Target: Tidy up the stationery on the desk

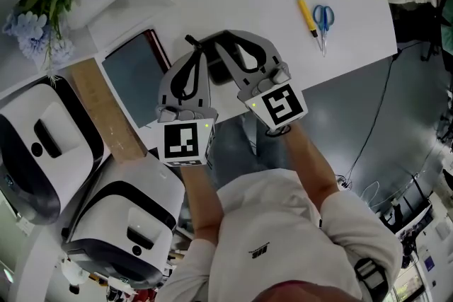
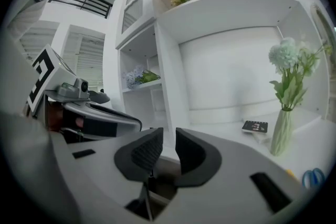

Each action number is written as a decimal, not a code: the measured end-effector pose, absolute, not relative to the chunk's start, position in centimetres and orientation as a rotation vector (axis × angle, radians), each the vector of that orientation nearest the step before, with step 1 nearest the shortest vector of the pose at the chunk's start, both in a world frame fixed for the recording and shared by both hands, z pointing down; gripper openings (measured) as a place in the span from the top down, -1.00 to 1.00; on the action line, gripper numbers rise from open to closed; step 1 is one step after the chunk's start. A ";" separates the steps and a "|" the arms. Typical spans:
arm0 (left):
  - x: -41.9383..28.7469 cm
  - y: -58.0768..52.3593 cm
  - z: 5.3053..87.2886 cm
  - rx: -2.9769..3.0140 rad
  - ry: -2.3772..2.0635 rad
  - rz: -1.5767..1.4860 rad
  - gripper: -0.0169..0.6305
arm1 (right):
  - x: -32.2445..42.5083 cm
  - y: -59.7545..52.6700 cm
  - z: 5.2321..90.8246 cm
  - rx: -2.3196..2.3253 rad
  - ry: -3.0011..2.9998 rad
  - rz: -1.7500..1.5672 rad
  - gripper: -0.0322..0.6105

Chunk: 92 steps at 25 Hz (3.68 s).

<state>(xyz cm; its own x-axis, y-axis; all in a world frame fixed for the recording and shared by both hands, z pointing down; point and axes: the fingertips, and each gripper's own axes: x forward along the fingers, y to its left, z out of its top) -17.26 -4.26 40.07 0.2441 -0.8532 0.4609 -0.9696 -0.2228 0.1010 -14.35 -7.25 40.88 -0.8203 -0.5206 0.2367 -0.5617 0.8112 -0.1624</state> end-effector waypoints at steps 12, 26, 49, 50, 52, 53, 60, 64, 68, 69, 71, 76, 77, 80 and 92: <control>-10.2 -7.3 40.2 2.305 -1.511 0.462 0.95 | -5.3 -10.0 42.4 1.098 -2.657 0.356 0.72; -0.1 -10.9 42.4 2.438 -1.273 0.538 0.95 | 5.4 -12.8 45.7 1.282 -2.490 0.443 0.67; 5.0 -14.5 47.2 2.438 -1.173 0.618 0.95 | 8.7 -16.6 54.2 1.033 -2.174 0.493 0.64; 4.9 -14.6 47.3 2.435 -1.174 0.619 0.95 | 8.6 -16.7 54.3 1.022 -2.169 0.494 0.64; 4.9 -14.6 47.4 2.431 -1.178 0.620 0.95 | 8.4 -16.8 54.7 0.993 -2.161 0.498 0.63; 4.9 -14.7 47.4 2.428 -1.180 0.620 0.95 | 8.3 -16.8 54.9 0.979 -2.155 0.502 0.62; 4.3 -14.8 47.5 2.408 -1.200 0.618 0.95 | 8.2 -16.9 56.8 0.913 -2.084 0.543 0.63; 3.9 -14.6 47.4 2.403 -1.209 0.615 0.95 | 8.2 -17.0 56.7 0.934 -2.088 0.531 0.72; 3.3 -14.4 47.0 2.402 -1.221 0.607 0.95 | 8.0 -16.7 55.6 0.963 -2.119 0.526 0.72; 3.1 -14.4 46.9 2.401 -1.226 0.603 0.95 | 7.9 -16.6 55.3 0.968 -2.127 0.523 0.72; 2.8 -14.2 46.5 2.402 -1.233 0.596 0.95 | 7.6 -16.3 54.4 0.977 -2.148 0.513 0.72; 1.8 -13.6 45.2 2.404 -1.257 0.576 0.95 | 6.4 -15.6 51.4 0.991 -2.216 0.478 0.72; 1.5 -13.5 45.0 2.405 -1.263 0.573 0.95 | 6.1 -15.3 50.9 0.989 -2.232 0.471 0.72; 0.7 -13.0 44.3 2.404 -1.277 0.565 0.95 | 5.0 -14.6 49.5 0.981 -2.265 0.450 0.72; -4.4 -10.6 41.6 2.355 -1.382 0.528 0.95 | -0.7 -11.8 44.9 0.912 -2.405 0.373 0.72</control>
